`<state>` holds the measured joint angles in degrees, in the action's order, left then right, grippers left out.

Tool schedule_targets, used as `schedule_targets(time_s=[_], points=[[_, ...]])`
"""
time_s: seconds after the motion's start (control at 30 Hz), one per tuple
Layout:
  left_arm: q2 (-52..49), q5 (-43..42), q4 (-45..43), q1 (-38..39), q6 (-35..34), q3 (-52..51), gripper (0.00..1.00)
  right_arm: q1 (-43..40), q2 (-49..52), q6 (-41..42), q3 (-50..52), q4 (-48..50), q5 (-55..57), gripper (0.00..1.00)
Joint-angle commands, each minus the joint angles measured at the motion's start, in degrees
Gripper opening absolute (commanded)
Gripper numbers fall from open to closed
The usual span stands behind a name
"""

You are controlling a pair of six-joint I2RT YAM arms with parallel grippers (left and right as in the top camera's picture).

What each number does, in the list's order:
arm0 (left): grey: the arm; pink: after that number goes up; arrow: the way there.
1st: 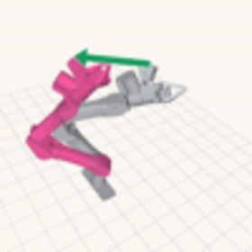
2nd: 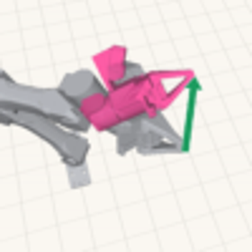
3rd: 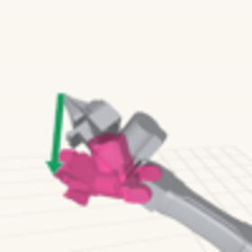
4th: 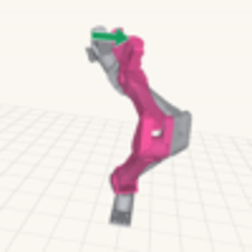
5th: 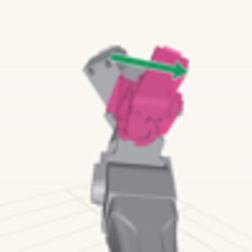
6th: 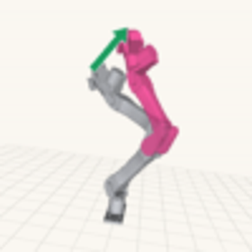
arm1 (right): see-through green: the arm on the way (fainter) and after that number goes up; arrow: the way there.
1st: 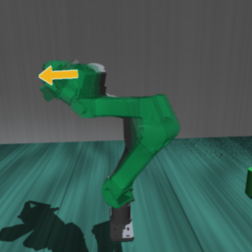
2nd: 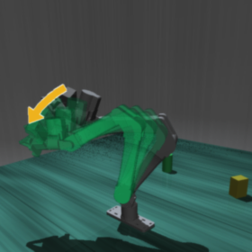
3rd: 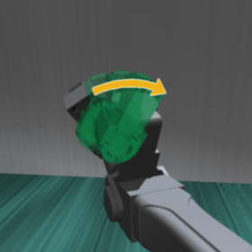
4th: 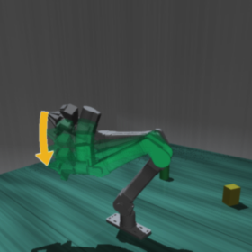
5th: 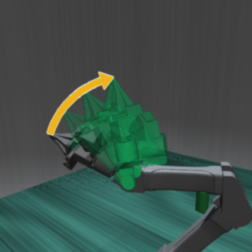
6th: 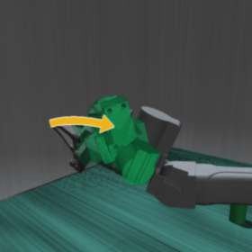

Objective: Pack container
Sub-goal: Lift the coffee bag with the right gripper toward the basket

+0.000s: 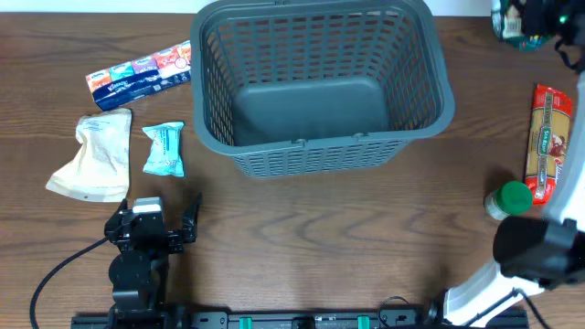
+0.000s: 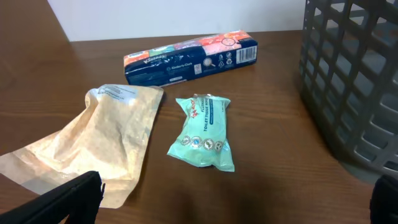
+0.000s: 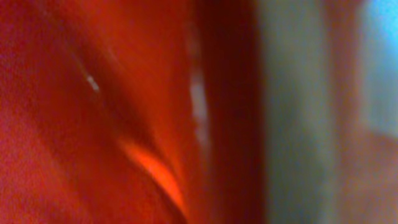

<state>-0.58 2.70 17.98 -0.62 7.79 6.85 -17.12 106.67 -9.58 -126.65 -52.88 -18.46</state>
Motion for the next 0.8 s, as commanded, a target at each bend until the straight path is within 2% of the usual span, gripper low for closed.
schedule_targets(time_s=[0.0,0.3,0.47,0.53,0.63,0.77], points=[[0.35,-0.59,0.33,0.22,0.76,-1.27,0.99,2.32,-6.69,1.27,-3.04,1.9,-11.96,0.01],[0.35,-0.57,0.33,0.22,0.76,-1.27,0.99,12.2,-10.8,1.44,-3.04,0.59,-17.0,0.01],[0.35,-0.57,0.33,0.22,0.76,-1.27,0.99,17.05,-10.38,9.79,-2.97,-2.29,-16.24,0.01],[0.35,-0.57,0.33,0.22,0.76,-1.27,0.99,18.67,-10.29,14.14,-2.97,-4.04,-11.96,0.01],[0.35,-0.57,0.33,0.22,0.76,-1.27,0.98,21.38,-10.29,22.97,-2.97,-8.35,0.09,0.01],[0.35,-0.57,0.33,0.22,0.76,-1.27,0.99,24.0,-10.23,28.79,-2.97,-13.66,8.39,0.01]])
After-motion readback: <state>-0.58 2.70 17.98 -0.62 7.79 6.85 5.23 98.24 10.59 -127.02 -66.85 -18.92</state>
